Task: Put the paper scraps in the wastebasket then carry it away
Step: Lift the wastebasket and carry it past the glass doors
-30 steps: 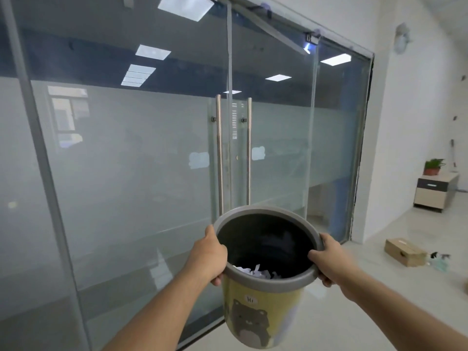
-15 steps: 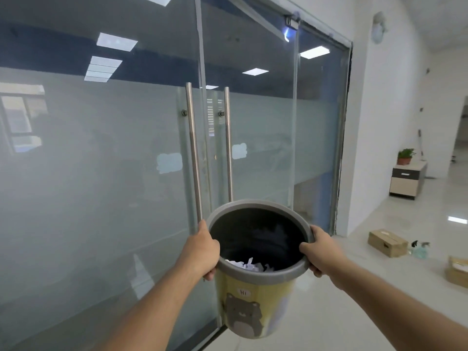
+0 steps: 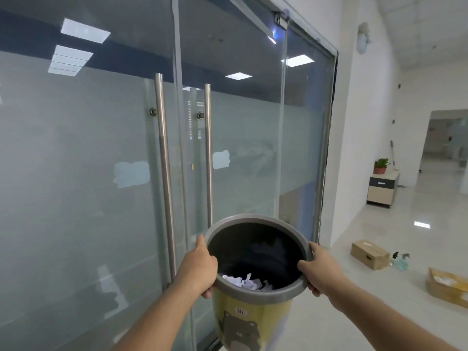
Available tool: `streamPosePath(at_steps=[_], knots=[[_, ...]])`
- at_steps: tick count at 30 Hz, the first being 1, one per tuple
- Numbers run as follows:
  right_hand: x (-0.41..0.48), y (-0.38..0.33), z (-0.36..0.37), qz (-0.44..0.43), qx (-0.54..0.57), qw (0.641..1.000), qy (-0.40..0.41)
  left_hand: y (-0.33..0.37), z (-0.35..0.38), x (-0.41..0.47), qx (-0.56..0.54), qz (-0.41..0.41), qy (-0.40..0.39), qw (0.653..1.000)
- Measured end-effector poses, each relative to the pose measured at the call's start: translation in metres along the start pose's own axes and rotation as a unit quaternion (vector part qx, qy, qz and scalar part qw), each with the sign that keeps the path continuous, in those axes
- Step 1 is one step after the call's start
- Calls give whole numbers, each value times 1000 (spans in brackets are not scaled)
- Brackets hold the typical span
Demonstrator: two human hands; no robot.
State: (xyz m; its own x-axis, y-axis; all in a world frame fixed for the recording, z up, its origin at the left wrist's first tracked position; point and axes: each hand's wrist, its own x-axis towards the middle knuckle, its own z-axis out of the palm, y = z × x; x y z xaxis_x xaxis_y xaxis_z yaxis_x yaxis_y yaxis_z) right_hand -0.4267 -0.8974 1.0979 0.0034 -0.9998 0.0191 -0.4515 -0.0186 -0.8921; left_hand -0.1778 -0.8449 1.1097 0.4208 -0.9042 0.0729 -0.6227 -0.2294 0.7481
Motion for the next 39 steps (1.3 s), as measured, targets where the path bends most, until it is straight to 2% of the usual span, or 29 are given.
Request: streamPosePath(at_steps=[10,17,27,39], knots=[[115,19,-55,-4,-14,1000,-12,70,71,67,8,-22,-1,1000],[169,27,-63,4,-42,999,-23,87,106,112,13,-36,13,999],[211,37,-43,-4,-105,994,-9,71,130,175,74,-22,28,997],[228,56,-11,10,-121,993,-4,43,152,214,127,-16,15,992]])
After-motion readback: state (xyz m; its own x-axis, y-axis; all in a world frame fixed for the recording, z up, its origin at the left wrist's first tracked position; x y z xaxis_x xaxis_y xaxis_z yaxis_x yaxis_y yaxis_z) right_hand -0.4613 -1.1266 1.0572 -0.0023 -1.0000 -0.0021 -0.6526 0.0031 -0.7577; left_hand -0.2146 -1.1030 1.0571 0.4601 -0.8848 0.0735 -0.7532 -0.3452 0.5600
